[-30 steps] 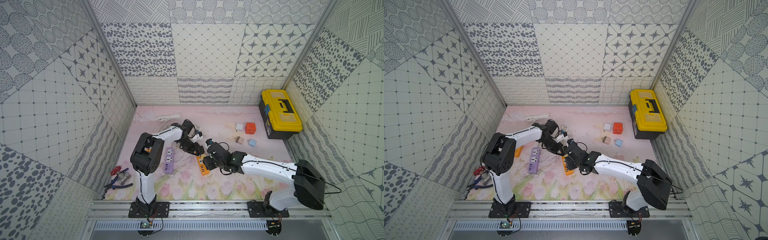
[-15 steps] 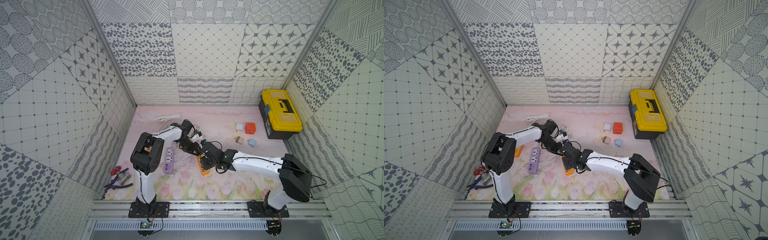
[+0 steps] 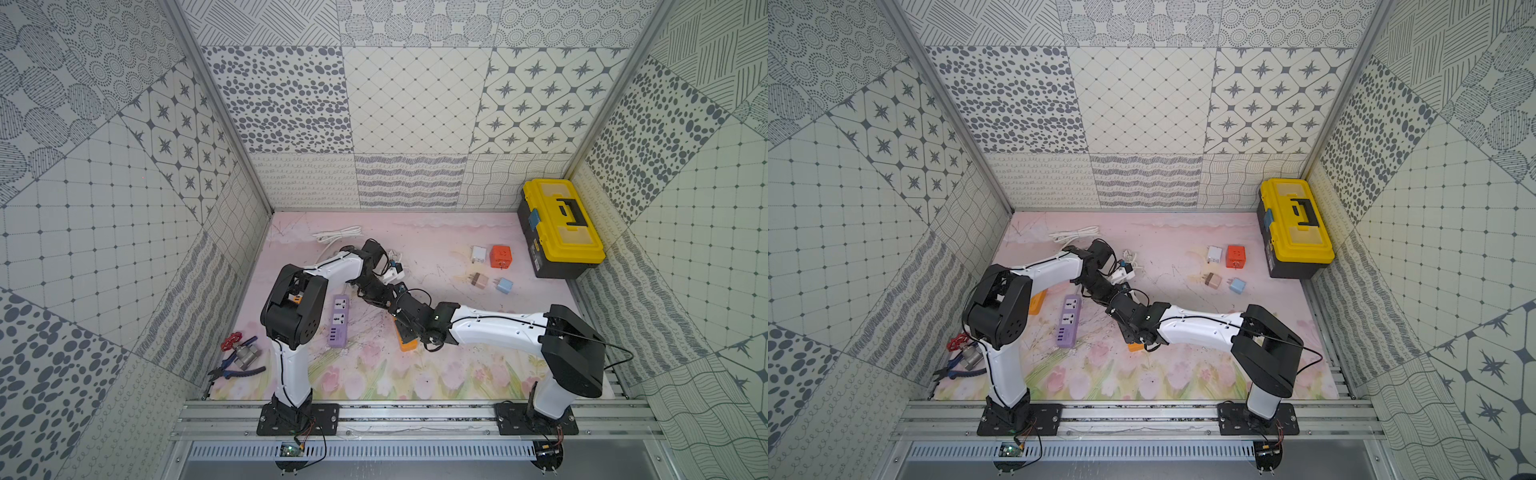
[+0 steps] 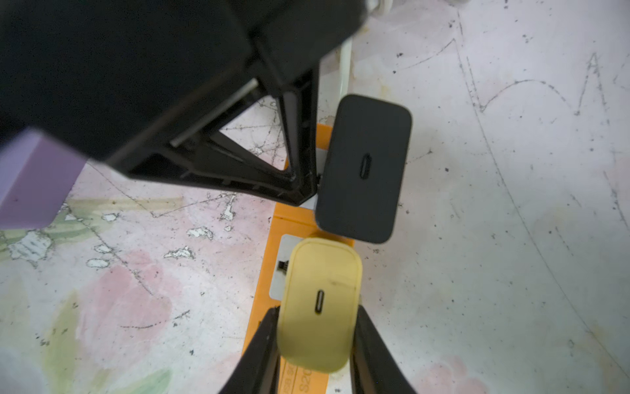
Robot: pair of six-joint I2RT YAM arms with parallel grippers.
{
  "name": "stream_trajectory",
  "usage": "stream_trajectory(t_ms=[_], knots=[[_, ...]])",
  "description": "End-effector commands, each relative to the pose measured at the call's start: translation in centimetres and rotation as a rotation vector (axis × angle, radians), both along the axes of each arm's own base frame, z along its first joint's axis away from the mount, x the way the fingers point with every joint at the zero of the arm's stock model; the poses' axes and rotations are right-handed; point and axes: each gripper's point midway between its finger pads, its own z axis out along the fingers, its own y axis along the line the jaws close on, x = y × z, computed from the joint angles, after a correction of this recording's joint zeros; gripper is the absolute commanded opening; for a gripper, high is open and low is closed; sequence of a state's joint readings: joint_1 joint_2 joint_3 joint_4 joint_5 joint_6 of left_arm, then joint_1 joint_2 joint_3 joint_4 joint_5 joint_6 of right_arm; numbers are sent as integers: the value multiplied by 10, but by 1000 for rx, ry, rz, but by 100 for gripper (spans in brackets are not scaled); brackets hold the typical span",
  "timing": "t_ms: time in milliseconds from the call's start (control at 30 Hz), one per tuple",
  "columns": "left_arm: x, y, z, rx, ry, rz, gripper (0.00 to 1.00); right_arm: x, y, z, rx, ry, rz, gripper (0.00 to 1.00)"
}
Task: Pull the plug off the socket
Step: Remove the plug from the socket.
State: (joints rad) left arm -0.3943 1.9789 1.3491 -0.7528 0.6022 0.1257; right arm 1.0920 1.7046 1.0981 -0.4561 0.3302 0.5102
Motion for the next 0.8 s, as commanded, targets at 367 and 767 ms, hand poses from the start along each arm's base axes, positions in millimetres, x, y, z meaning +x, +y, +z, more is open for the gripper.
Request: stream_trajectory(t_ms=[367, 767], knots=[[3, 8, -12, 46, -2, 6, 0, -3, 19, 9, 90, -15, -25, 22], [3, 8, -12, 45, 1, 7, 0, 2, 8, 17, 265, 50, -78, 20]])
